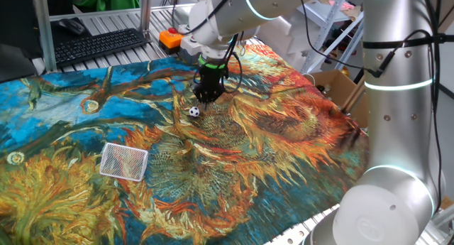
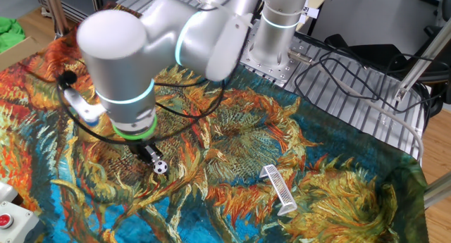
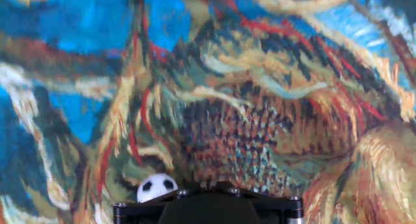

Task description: Push the soccer ball into the goal

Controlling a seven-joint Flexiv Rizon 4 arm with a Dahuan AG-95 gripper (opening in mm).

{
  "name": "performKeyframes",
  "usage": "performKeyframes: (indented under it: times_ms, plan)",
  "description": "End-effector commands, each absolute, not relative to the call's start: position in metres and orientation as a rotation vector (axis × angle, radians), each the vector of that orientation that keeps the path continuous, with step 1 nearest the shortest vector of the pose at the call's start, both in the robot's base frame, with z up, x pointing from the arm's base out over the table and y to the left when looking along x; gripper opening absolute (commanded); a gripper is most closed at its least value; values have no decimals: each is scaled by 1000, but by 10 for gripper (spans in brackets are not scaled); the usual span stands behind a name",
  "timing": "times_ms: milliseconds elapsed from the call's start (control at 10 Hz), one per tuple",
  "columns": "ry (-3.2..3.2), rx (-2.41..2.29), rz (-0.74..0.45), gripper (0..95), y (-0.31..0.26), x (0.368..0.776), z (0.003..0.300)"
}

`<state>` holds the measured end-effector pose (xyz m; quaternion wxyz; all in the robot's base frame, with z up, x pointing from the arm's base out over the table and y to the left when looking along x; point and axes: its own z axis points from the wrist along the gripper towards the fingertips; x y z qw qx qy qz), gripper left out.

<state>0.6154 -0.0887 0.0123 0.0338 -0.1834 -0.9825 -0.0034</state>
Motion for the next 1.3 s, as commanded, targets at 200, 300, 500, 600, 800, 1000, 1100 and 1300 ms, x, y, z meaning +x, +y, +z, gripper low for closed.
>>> performKeyframes:
  times_ms: [200,300,500,600,800,1000,1100,1300]
  plan:
    - [-2924,-917,-74,0,-89,616,14]
    - [-2904,-974,-74,0,-88,616,14]
    - [-2869,-1060,-76,0,-88,618,14]
    - [-2848,-1110,-80,0,-88,620,14]
    - [-2805,-1219,-79,0,-88,622,14]
    - [-2770,-1327,-81,0,-86,621,13]
    - [-2759,-1357,-83,0,-84,621,13]
    - [-2742,-1417,-80,0,-72,617,9]
